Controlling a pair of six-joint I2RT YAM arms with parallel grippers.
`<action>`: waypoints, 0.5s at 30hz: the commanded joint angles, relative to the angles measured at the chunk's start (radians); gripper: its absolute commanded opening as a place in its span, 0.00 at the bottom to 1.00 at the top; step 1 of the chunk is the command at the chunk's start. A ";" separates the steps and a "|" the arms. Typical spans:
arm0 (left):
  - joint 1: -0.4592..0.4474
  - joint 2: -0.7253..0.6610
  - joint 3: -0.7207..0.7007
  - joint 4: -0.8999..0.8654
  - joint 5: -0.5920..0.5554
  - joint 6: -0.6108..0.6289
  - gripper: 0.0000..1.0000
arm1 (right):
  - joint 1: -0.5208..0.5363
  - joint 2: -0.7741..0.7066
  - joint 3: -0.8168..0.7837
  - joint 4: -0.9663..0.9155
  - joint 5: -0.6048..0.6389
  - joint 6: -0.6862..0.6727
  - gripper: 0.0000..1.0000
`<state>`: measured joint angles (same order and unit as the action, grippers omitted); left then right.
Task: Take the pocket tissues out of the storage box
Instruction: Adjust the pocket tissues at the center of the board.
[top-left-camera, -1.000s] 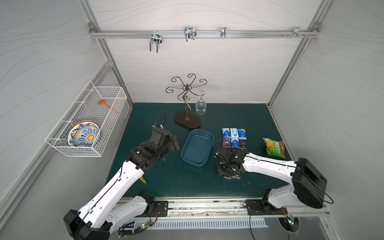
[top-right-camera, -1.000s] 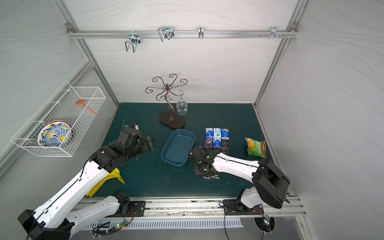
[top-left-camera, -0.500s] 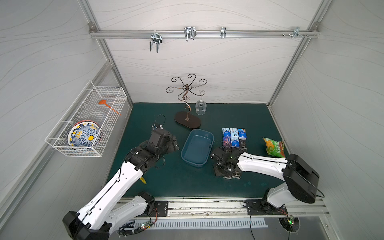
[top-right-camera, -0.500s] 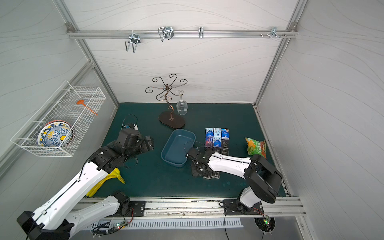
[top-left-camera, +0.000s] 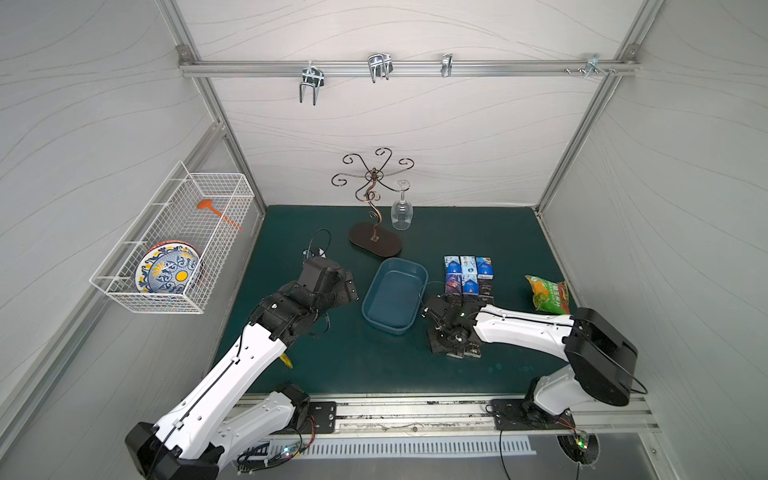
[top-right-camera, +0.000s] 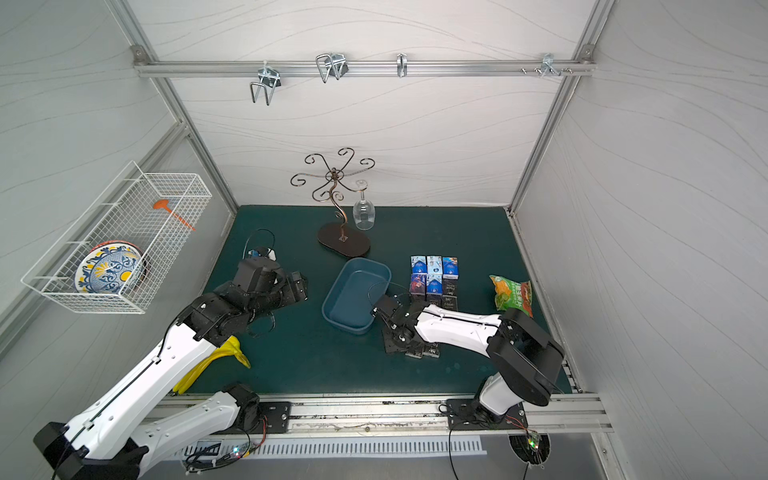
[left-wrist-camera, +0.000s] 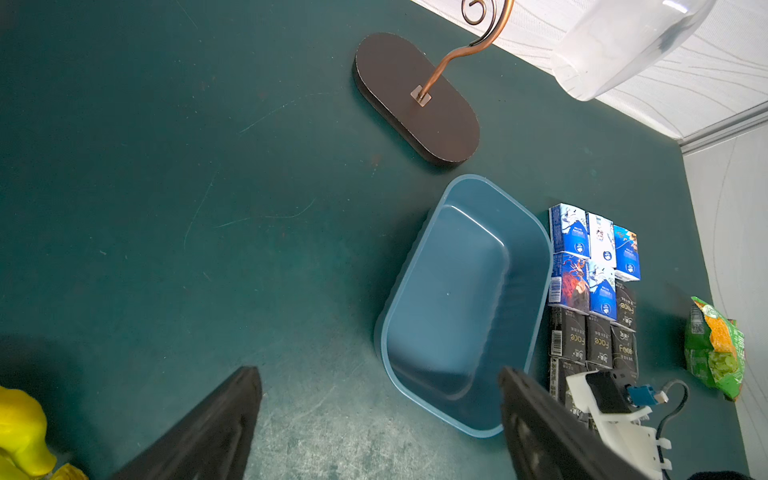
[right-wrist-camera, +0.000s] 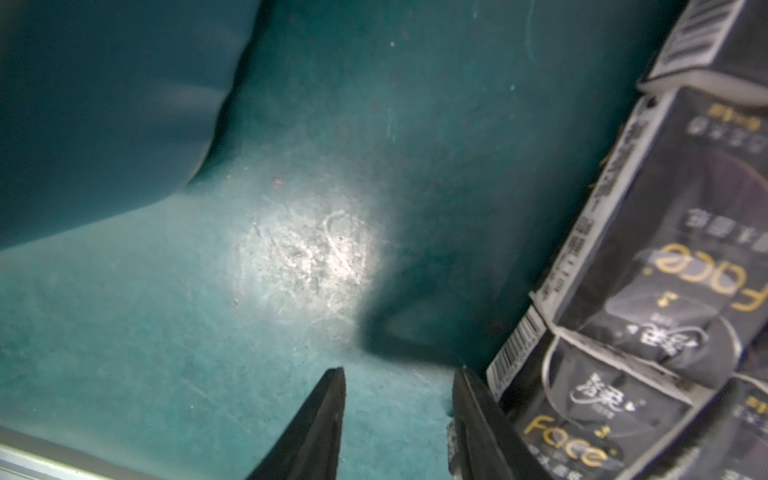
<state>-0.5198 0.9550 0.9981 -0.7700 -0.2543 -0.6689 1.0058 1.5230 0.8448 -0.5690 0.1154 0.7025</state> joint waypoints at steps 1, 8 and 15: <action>0.003 -0.005 0.027 0.011 -0.010 0.006 0.93 | -0.006 -0.006 -0.009 -0.032 0.015 0.000 0.48; 0.003 -0.010 0.024 0.009 -0.013 0.006 0.93 | -0.008 0.002 -0.010 -0.041 0.015 -0.004 0.48; 0.003 -0.013 0.021 0.009 -0.013 0.005 0.93 | -0.007 -0.008 -0.013 -0.042 0.021 -0.008 0.48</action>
<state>-0.5198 0.9550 0.9981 -0.7700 -0.2543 -0.6689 1.0008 1.5230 0.8440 -0.5785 0.1188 0.7017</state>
